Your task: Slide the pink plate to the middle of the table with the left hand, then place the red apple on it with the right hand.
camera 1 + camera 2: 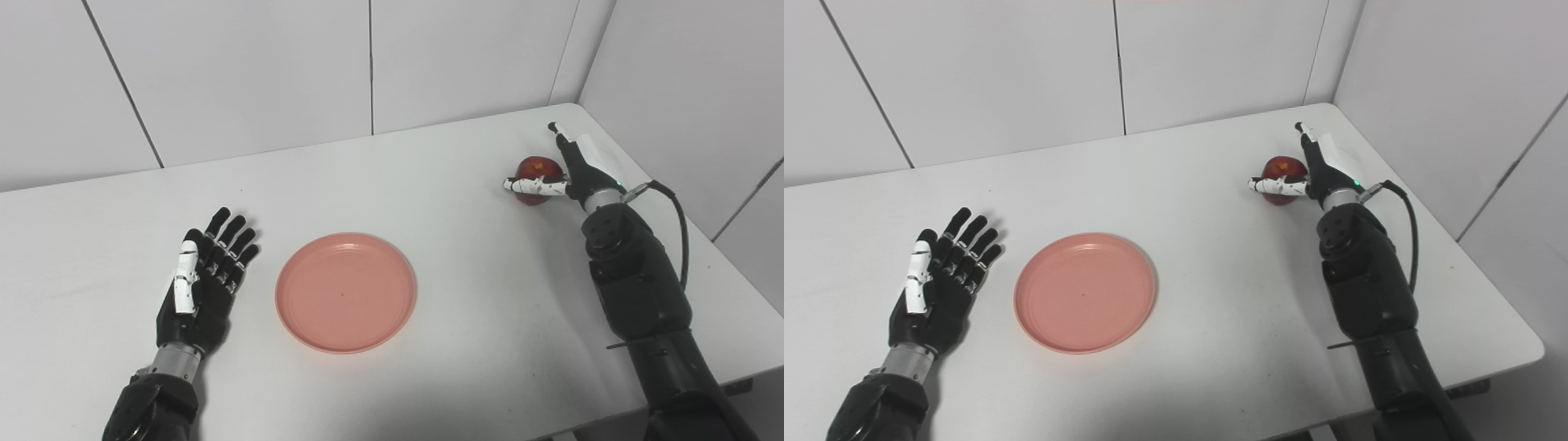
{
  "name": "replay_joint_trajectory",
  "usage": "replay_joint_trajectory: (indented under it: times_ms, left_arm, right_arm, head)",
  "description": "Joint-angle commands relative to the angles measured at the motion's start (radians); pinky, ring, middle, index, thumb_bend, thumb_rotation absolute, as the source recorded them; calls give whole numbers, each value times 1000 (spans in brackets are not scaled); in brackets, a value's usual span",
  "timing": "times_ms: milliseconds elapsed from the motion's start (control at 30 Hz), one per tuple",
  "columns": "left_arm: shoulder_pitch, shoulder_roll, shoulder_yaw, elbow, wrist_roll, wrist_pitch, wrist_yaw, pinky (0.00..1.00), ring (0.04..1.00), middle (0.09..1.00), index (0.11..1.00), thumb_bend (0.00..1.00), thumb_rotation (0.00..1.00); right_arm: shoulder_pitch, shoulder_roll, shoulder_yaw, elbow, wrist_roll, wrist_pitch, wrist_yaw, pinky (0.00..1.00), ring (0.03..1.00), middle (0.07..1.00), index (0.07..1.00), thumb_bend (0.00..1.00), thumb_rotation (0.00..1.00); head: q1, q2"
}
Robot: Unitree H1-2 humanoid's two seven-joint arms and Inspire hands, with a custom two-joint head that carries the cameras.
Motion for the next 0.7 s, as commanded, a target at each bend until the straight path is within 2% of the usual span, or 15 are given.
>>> replay_joint_trajectory:
  times_ms: [0,133,233,267,333,367,433,533,667]
  left_arm:
    - [19,6,-2,8,11,37,18,942,931,939,925,396,1000]
    - [17,6,0,19,7,30,11,940,928,938,922,396,1000]
    - [18,6,0,18,7,31,12,941,931,939,922,394,1000]
    - [18,5,0,15,8,33,14,941,931,939,923,392,1000]
    - [19,5,-1,12,9,35,17,941,931,939,923,391,1000]
    - [19,4,-1,11,10,36,17,943,931,939,923,392,1000]
    - [19,5,-2,11,10,35,17,943,931,939,923,392,1000]
    - [21,6,-4,10,12,33,15,944,931,937,922,392,1000]
    - [22,3,-2,6,9,38,20,942,930,938,922,397,1000]
  right_arm:
    - [-53,-14,-17,-8,-15,1,1,843,946,962,948,1000,441]
    - [-56,-8,-30,6,-24,1,18,860,953,965,952,1000,406]
    - [-58,-9,-27,18,-30,1,16,809,920,941,948,1000,370]
    - [-59,-9,-25,22,-37,1,19,758,877,901,942,1000,363]
    - [-62,-7,-25,27,-47,1,25,728,852,877,939,1000,359]
    - [-64,-5,-26,29,-50,1,27,628,761,783,935,1000,340]
    - [-67,-3,-26,31,-53,1,28,567,707,732,930,1000,326]
    - [-69,4,-25,28,-51,1,17,587,734,794,881,978,296]
    - [-67,4,-15,23,-22,0,-26,635,753,801,820,901,248]
  head:
    - [0,1]
    - [1,1]
    - [1,1]
    - [3,2]
    - [4,2]
    - [5,2]
    - [5,2]
    - [6,3]
    - [9,5]
